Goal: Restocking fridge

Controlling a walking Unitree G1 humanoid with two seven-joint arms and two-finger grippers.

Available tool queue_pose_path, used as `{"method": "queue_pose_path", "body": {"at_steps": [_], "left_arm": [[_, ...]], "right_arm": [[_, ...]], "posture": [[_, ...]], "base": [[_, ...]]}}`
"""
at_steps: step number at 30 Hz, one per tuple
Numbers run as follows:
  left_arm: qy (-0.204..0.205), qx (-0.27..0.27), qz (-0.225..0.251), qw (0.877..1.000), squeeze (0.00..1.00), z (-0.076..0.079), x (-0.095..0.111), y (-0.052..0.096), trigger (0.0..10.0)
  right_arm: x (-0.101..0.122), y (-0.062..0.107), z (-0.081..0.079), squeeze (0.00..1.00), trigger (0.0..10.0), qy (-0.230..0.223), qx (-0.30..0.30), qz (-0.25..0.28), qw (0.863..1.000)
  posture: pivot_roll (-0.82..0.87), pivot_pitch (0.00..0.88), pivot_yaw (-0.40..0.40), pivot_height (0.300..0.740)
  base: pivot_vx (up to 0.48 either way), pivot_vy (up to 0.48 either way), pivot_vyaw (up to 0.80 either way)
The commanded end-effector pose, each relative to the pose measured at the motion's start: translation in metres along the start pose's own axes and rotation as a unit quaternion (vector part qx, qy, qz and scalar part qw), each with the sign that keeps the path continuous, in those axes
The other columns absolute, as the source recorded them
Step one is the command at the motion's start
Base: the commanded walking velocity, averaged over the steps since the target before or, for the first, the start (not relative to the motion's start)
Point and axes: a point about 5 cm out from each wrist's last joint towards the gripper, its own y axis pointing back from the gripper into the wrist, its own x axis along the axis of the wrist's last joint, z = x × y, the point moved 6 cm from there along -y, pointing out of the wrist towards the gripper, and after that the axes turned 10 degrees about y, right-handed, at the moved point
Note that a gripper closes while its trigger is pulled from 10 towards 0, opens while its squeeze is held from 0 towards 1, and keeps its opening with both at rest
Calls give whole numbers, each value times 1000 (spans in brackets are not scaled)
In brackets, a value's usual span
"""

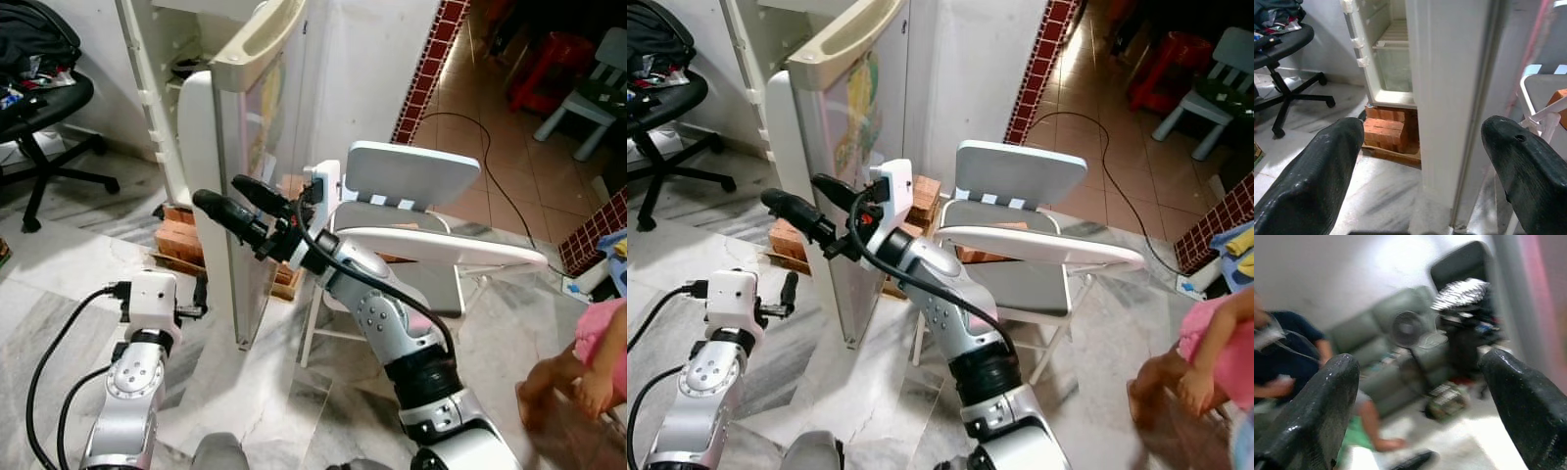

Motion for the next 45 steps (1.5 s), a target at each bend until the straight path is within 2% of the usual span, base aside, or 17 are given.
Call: {"method": "queue_pose_path", "body": {"at_steps": [1, 5, 8, 10, 16, 19, 23, 30, 34, 35, 36, 37, 38, 39, 41, 43, 45], "left_arm": [[0, -7, -7, 1000, 0, 4, -1, 0, 10000], [1, -7, -13, 1000, 0, 5, -4, 0, 10000], [1, -7, -14, 1000, 0, 5, -5, 0, 10000], [2, -4, -19, 1000, 0, 5, -6, 0, 10000], [6, 18, -33, 999, 0, -3, -11, 0, 10000], [5, 18, -33, 999, 0, -3, -11, 0, 10000], [0, 18, -34, 999, 0, -4, -12, 1, 10000], [-8, 17, -32, 999, 0, -3, -11, 0, 10000], [-10, 18, -32, 999, 0, -2, -10, 0, 10000], [-11, 16, -32, 999, 0, -1, -10, 0, 10000], [-13, 8, -30, 999, 0, 1, -10, -1, 10000], [-13, 8, -30, 999, 0, 1, -10, -1, 10000], [-11, -4, -24, 1000, 0, 4, -8, -1, 10000], [-10, -9, -23, 1000, 0, 6, -7, -1, 10000], [-10, -15, -22, 1000, 0, 8, -7, 0, 10000], [-10, -14, -23, 1000, 0, 7, -7, -1, 10000], [-8, -11, -24, 1000, 0, 7, -7, -2, 10000]], "right_arm": [[-10, 0, 12, 0, 10000, -1, -31, -7, 999], [-23, 13, 41, 0, 10000, 55, -103, -40, 992], [-26, 15, 46, 0, 10000, 75, -117, -47, 989], [-28, 23, 75, 0, 10000, 152, -208, -70, 964], [-5, 46, 128, 0, 10000, 209, -368, -87, 902], [-1, 49, 133, 0, 10000, 213, -386, -88, 893], [19, 48, 143, 0, 10000, 233, -434, -86, 866], [21, 15, 126, 0, 10000, 178, -416, -70, 889], [11, 5, 121, 0, 10000, 176, -437, -65, 880], [8, 3, 118, 0, 10000, 190, -436, -71, 877], [-4, -10, 104, 0, 10000, 121, -395, -62, 909], [-4, -10, 104, 0, 10000, 121, -395, -62, 909], [-24, -53, 40, 0, 10000, -129, -199, -31, 971], [-17, -65, 8, 0, 10000, -225, -105, -2, 969], [10, -62, -46, 0, 10000, -226, 57, 43, 972], [11, -47, -84, 0, 10000, -190, 149, 40, 970], [-11, -41, -80, 0, 10000, -181, 126, 3, 975]], "posture": [[184, 6, -81, 740], [180, 9, -84, 740], [180, 9, -84, 740], [181, 11, -86, 740], [193, 14, -91, 740], [196, 14, -93, 740], [202, 11, -94, 740], [223, 4, -97, 740], [228, 0, -96, 740], [231, 0, -97, 740], [235, 0, -97, 740], [235, 0, -97, 740], [235, 0, -96, 740], [234, 0, -94, 740], [236, 0, -98, 740], [233, 0, -100, 740], [231, 0, -101, 740]], "base": [[0, 0, 0], [0, 0, 0], [0, 0, 0], [0, 0, 0], [0, 0, 0], [0, 0, 0], [0, 0, 0], [0, 0, 0], [0, 0, 0], [0, 0, 0], [0, 0, 0], [0, 0, 0], [0, 0, 0], [0, 0, 0], [0, 0, 0], [0, 0, 0], [0, 0, 0]]}}
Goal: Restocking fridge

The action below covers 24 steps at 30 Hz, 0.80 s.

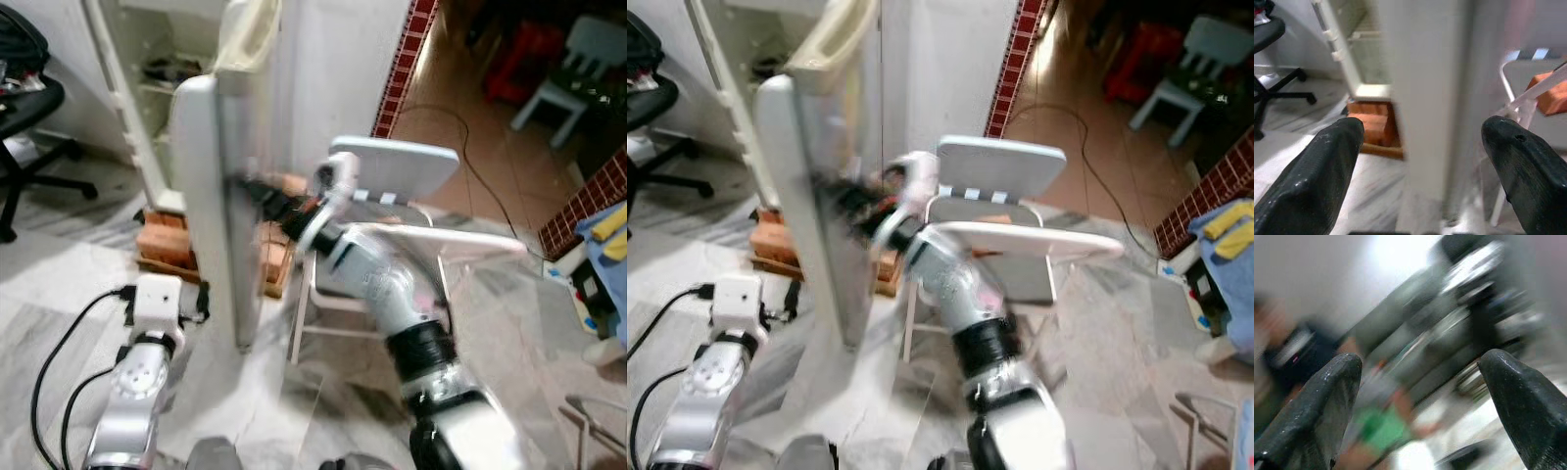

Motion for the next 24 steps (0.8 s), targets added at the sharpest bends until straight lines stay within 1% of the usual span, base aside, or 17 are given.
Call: {"method": "queue_pose_path", "body": {"at_steps": [1, 2, 3, 4, 7, 9, 11, 12, 13, 15, 16, 18, 19, 20, 21, 22, 24], "left_arm": [[-2, 2, -4, 1000, 0, -3, -2, 2, 10000], [-1, 3, -4, 1000, 0, -3, -2, 1, 10000], [0, 4, -4, 1000, 0, -3, -2, 1, 10000], [5, 6, -4, 1000, 0, -3, -2, 0, 10000], [10, 8, -4, 1000, 0, -4, -2, 0, 10000], [16, 11, 0, 1000, 0, -5, -1, -1, 10000], [21, 12, 4, 1000, 0, -6, 0, -1, 10000], [20, 12, 5, 1000, 0, -6, 0, 0, 10000], [20, 11, 6, 1000, 0, -5, 0, 0, 10000], [21, 11, 6, 1000, 0, -5, 0, 2, 10000], [22, 11, 6, 1000, 0, -5, 0, 2, 10000], [26, 9, 6, 1000, 0, -5, -1, 3, 10000], [26, 9, 6, 1000, 0, -5, -1, 3, 10000], [27, 6, 7, 1000, 0, -4, -1, 3, 10000], [27, 6, 7, 1000, 0, -4, -1, 2, 10000], [27, 5, 6, 1000, 0, -3, -1, 2, 10000], [26, 4, 5, 1000, 0, -3, -1, 2, 10000]], "right_arm": [[-9, -30, -42, 0, 10000, -66, 53, 40, 996], [-19, -27, -17, 0, 10000, -59, -5, 25, 998], [-20, -24, -6, 0, 10000, -55, -31, 24, 998], [-19, -19, 14, 0, 10000, -35, -72, 22, 997], [-19, -13, 33, 0, 10000, -5, -114, 17, 993], [-21, -5, 49, 0, 10000, 24, -150, 8, 988], [-19, 22, 74, 0, 10000, 66, -208, -13, 976], [-18, 33, 79, 0, 10000, 78, -223, -21, 971], [-14, 53, 92, 0, 10000, 104, -265, -30, 958], [-10, 72, 106, 0, 10000, 121, -299, -33, 946], [-8, 83, 114, 0, 10000, 135, -319, -39, 937], [-2, 102, 128, 0, 10000, 176, -343, -49, 921], [-2, 102, 128, 0, 10000, 176, -343, -49, 921], [1, 104, 130, 0, 10000, 194, -342, -58, 918], [3, 104, 131, 0, 10000, 199, -342, -59, 917], [8, 101, 132, 0, 10000, 213, -346, -54, 912], [14, 94, 132, 0, 10000, 218, -351, -45, 910]], "posture": [[231, 0, -101, 740], [227, 0, -101, 740], [227, 0, -101, 740], [224, 0, -101, 740], [218, 0, -102, 740], [217, 0, -105, 740], [216, 0, -108, 740], [216, 0, -108, 740], [213, 0, -108, 740], [208, 0, -107, 740], [208, 0, -107, 740], [200, 0, -107, 740], [200, 0, -107, 740], [195, 0, -107, 740], [195, 0, -107, 740], [193, 0, -108, 740], [192, 0, -108, 740]], "base": [[0, 0, 0], [0, 0, 0], [0, 0, 0], [0, 0, 0], [0, 0, 0], [0, 0, 0], [0, 457, 0], [0, 472, 0], [0, 465, 0], [0, 465, 0], [0, 454, 0], [0, 444, 334], [0, 439, 669], [0, 428, 794], [0, 428, 794], [0, 424, 794], [0, 428, 794]]}}
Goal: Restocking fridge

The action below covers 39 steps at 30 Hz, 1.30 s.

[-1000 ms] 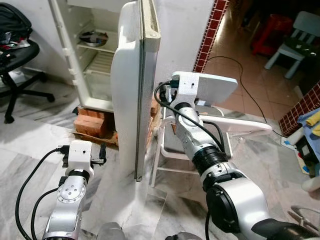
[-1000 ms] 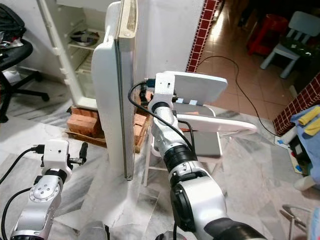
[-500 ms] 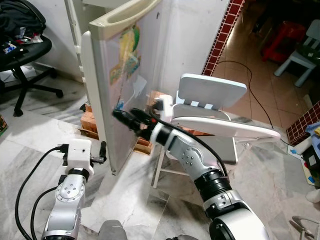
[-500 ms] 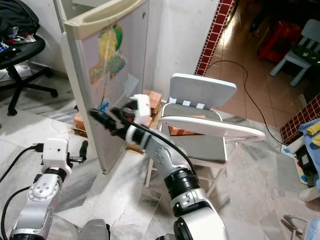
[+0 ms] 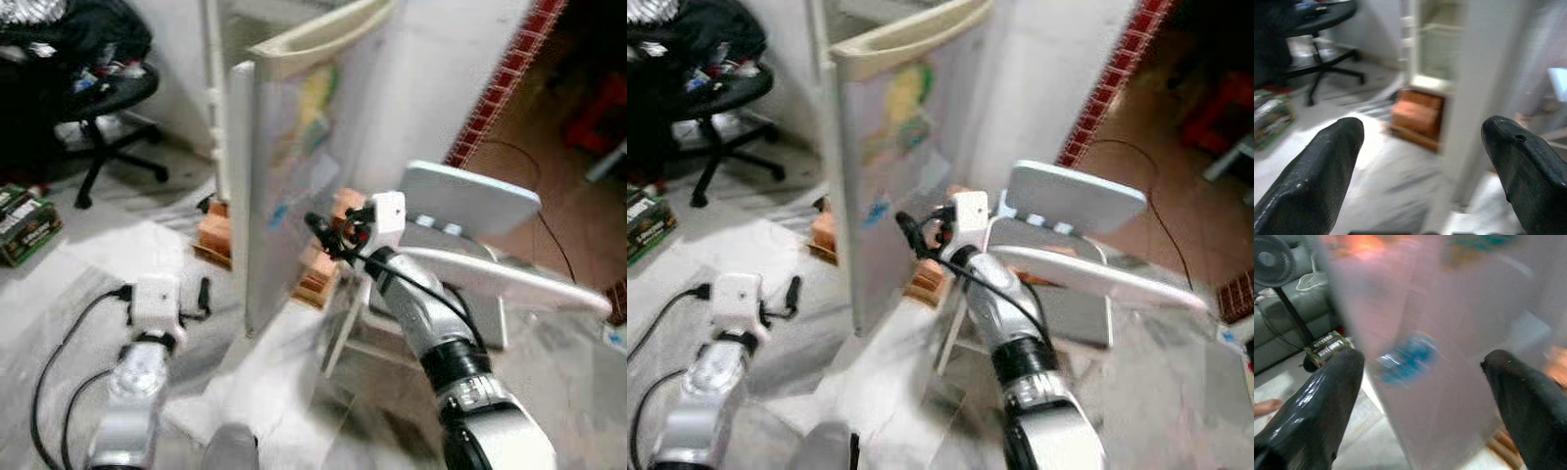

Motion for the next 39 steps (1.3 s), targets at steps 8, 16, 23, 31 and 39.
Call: {"method": "queue_pose_path", "body": {"at_steps": [8, 16, 23, 31, 39], "left_arm": [[3, -14, -2, 1000, 0, 11, 0, -2, 10000], [-2, -14, -4, 1000, 0, 10, 0, -5, 10000], [-3, -10, -3, 1000, 0, 10, 0, -7, 10000], [3, 3, -1, 1000, 0, 3, 1, -5, 10000], [5, -9, 2, 1000, 0, 1, 2, -4, 10000]], "right_arm": [[35, -24, -44, 0, 10000, -28, 56, 54, 997], [50, -36, -103, 0, 10000, -24, 132, 87, 987], [36, -34, -87, 0, 10000, 22, 114, 66, 991], [-30, 6, 15, 0, 10000, 60, -77, -40, 994], [-46, 52, 78, 0, 10000, 34, -237, -52, 969]], "posture": [[213, 0, -108, 740], [216, 0, -113, 740], [220, 0, -116, 740], [200, 0, -113, 740], [191, 0, -97, 740]], "base": [[97, 197, 99], [0, 0, 0], [0, 0, 0], [0, 0, 0], [0, 0, -62]]}}
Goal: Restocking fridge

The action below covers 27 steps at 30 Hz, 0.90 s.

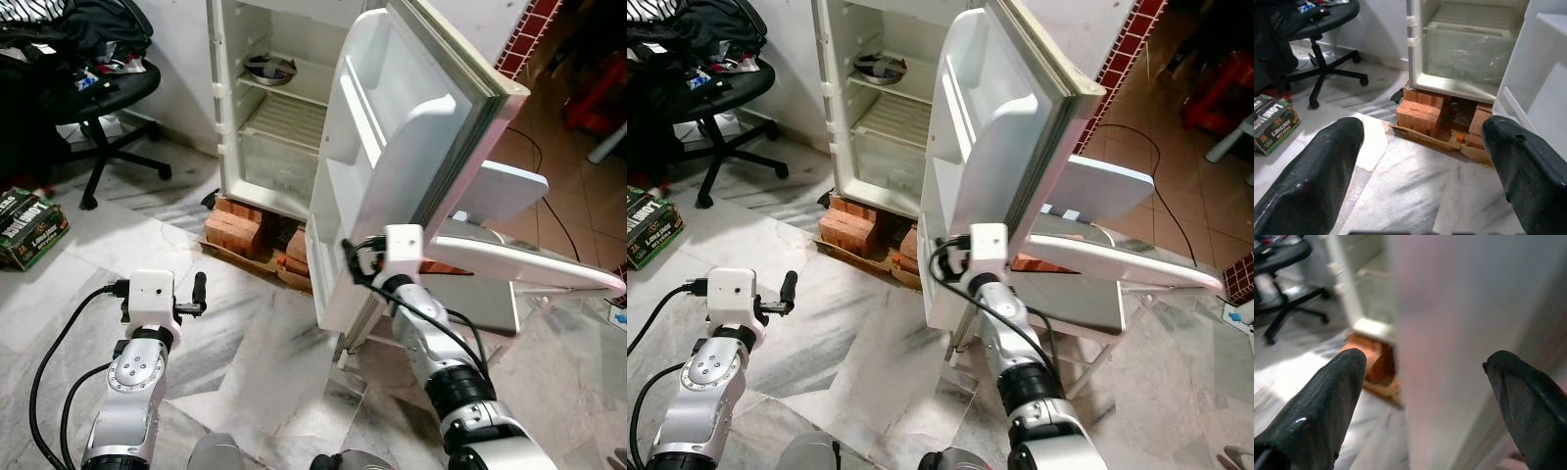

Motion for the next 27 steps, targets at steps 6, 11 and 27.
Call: {"method": "queue_pose_path", "body": {"at_steps": [6, 11, 27], "left_arm": [[3, -13, 8, 1000, 0, -6, 2, 12, 10000], [8, -18, 10, 1000, 0, -9, 0, 24, 10000], [10, -10, -1, 1000, 0, -15, -5, 34, 10000]], "right_arm": [[12, 18, 39, 0, 10000, -24, -63, 28, 997], [4, 36, 51, 0, 10000, -11, -64, 25, 998], [11, 61, 60, 0, 10000, 8, -77, 38, 996]], "posture": [[186, 0, -90, 740], [180, 0, -90, 740], [176, 0, -91, 740]], "base": [[178, 0, -533], [309, 0, 0], [416, 0, 0]]}}
